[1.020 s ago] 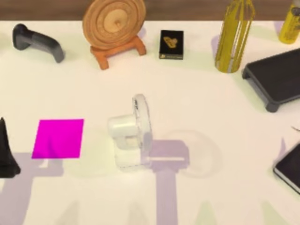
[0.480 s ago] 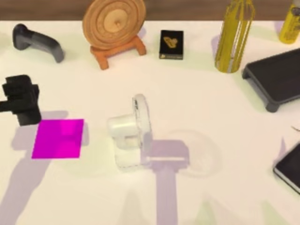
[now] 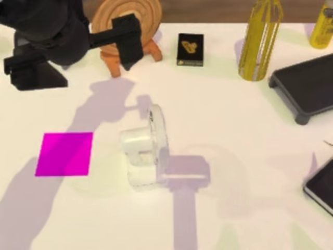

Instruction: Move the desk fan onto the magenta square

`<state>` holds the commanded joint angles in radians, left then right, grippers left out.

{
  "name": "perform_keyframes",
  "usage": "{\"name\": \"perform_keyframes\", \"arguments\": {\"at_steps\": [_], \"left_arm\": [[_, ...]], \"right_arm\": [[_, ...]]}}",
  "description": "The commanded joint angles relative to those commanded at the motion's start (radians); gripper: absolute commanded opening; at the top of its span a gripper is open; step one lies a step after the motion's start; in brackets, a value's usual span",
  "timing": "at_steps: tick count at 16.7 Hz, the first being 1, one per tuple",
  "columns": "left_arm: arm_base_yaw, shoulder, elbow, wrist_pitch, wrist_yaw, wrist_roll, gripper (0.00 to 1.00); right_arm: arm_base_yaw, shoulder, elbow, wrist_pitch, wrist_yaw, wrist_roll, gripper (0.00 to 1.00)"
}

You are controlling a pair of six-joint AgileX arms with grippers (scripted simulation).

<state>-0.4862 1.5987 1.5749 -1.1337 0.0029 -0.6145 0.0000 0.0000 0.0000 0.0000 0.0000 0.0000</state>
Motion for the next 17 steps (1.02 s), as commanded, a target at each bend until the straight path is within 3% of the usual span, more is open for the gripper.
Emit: {"name": "perform_keyframes", "arguments": {"at_steps": [4, 8, 17], "left_arm": [[-0.094, 0.333, 0.325, -0.221, 0.000, -0.120, 1.00], [-0.153, 0.530, 0.512, -0.362, 0.001, -0.193, 1.00], [-0.161, 0.565, 0.527, -0.372, 0.001, -0.205, 1.00]], "right_arm": [[0.000, 0.000, 0.000, 0.000, 0.000, 0.000, 1.00], [0.000, 0.000, 0.000, 0.000, 0.000, 0.000, 1.00], [0.000, 0.000, 0.000, 0.000, 0.000, 0.000, 1.00]]}}
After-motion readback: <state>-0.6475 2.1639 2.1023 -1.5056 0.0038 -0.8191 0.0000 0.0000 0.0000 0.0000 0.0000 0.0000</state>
